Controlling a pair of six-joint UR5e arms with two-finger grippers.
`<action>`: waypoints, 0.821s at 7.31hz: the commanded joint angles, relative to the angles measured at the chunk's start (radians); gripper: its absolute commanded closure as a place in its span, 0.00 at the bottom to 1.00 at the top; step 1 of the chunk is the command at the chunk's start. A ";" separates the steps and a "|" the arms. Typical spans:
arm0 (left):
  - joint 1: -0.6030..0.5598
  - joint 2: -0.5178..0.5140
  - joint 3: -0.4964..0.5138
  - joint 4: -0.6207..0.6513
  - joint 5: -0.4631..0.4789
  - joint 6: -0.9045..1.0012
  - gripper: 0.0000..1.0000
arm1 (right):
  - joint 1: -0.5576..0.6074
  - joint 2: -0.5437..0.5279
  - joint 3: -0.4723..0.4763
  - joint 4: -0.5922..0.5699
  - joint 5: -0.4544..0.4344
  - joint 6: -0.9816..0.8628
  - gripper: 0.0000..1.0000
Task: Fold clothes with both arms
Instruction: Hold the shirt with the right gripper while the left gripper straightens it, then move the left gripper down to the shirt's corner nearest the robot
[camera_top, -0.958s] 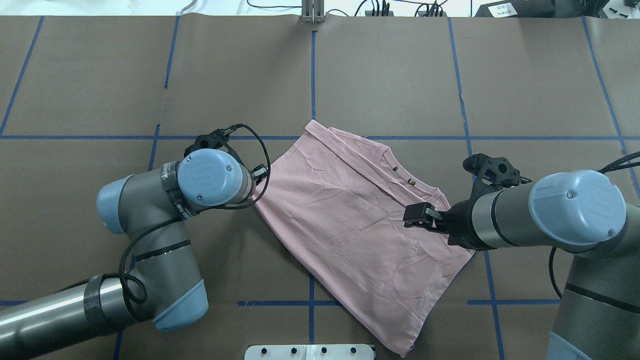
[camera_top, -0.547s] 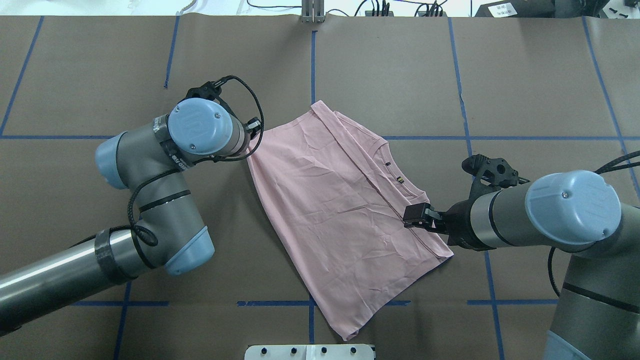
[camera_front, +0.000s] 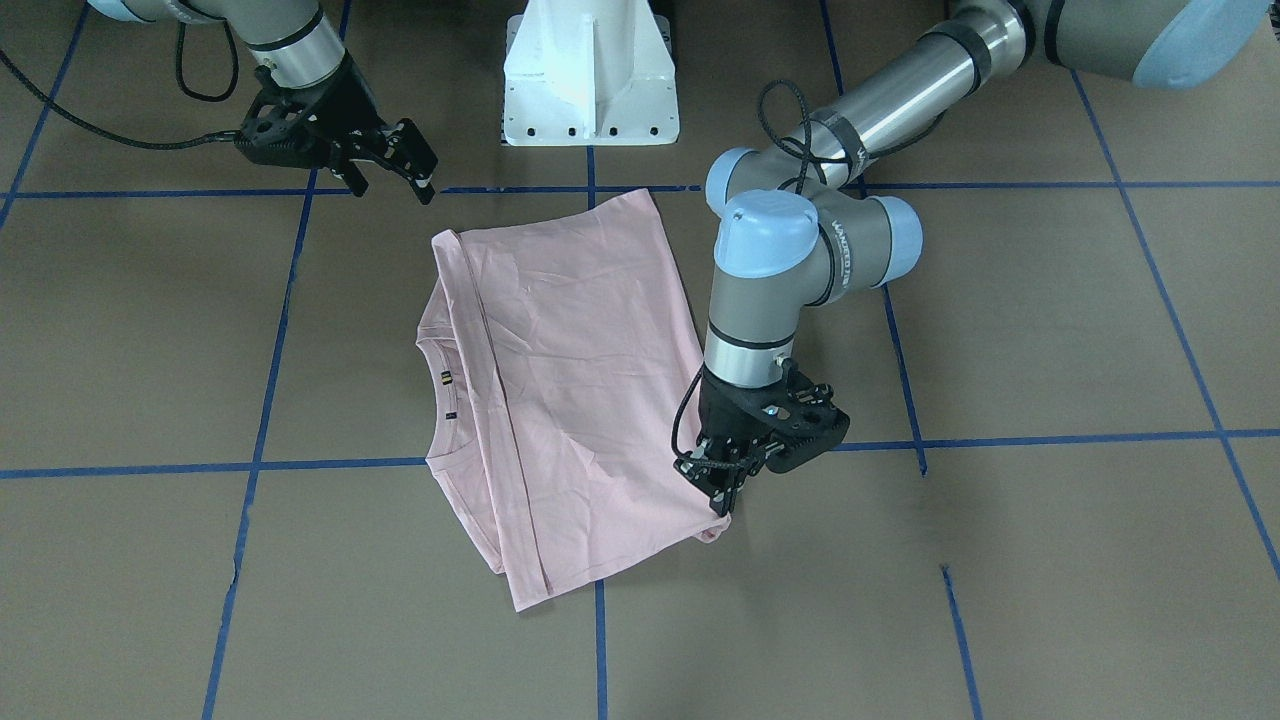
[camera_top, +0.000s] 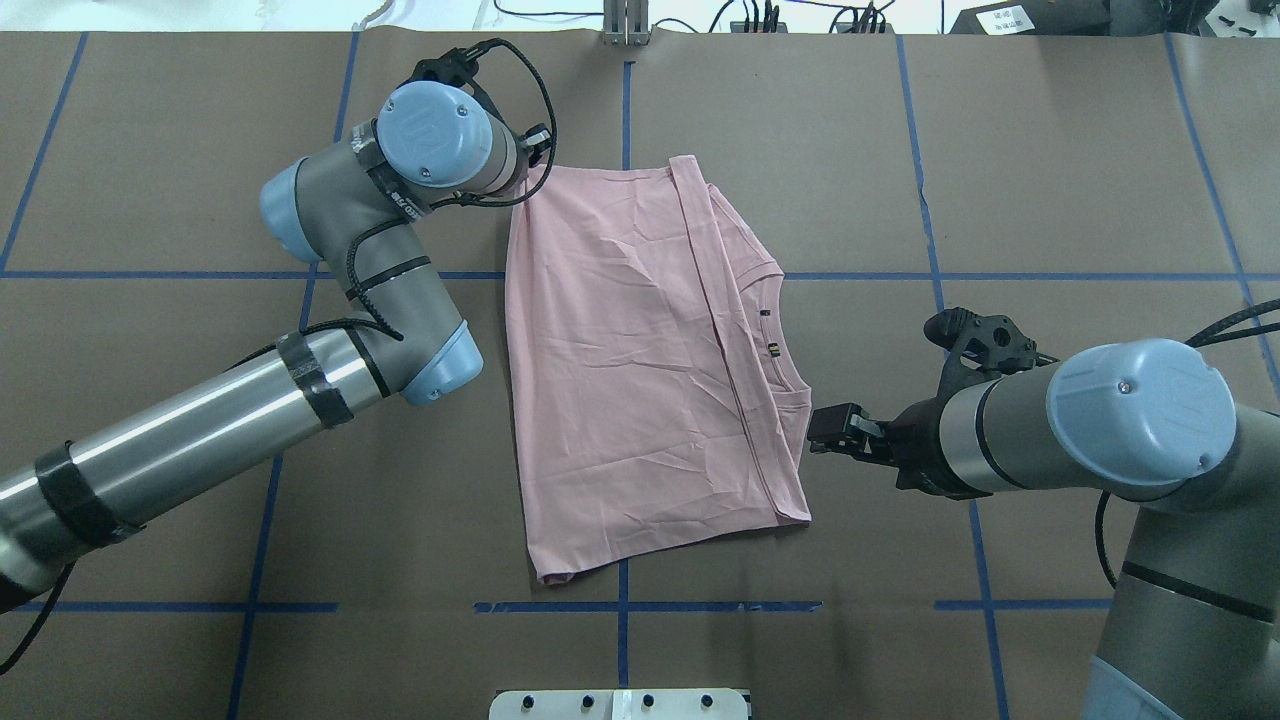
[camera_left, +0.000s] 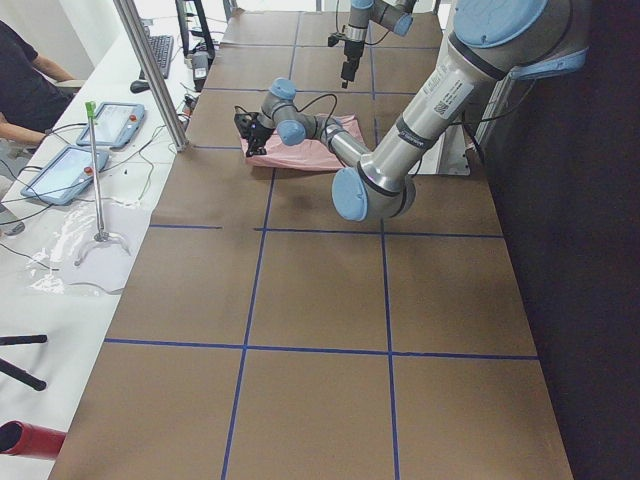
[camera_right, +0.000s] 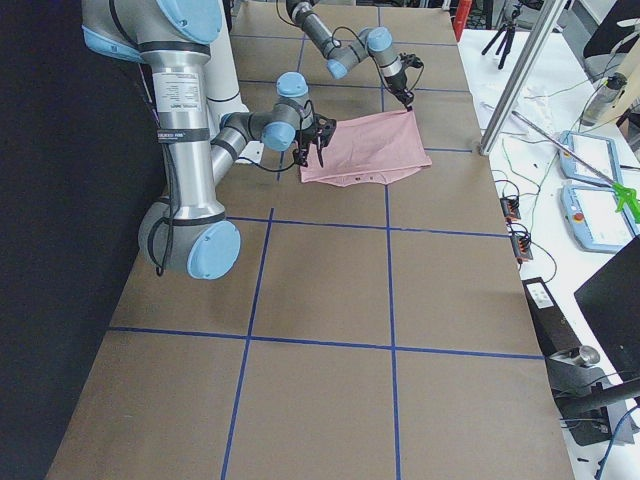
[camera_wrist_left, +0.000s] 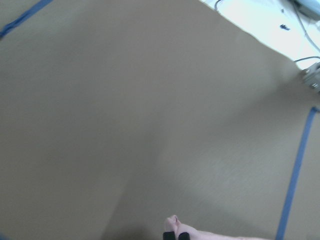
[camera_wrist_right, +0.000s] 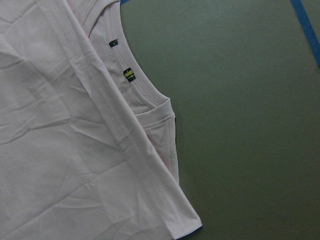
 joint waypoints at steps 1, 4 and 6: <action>-0.015 -0.074 0.233 -0.208 0.077 0.098 1.00 | 0.001 0.057 -0.037 0.000 -0.003 0.005 0.00; -0.015 -0.083 0.239 -0.210 0.081 0.184 0.00 | 0.003 0.073 -0.053 0.000 -0.003 0.007 0.00; -0.029 -0.080 0.198 -0.201 0.008 0.206 0.00 | 0.010 0.073 -0.050 0.000 -0.004 0.001 0.00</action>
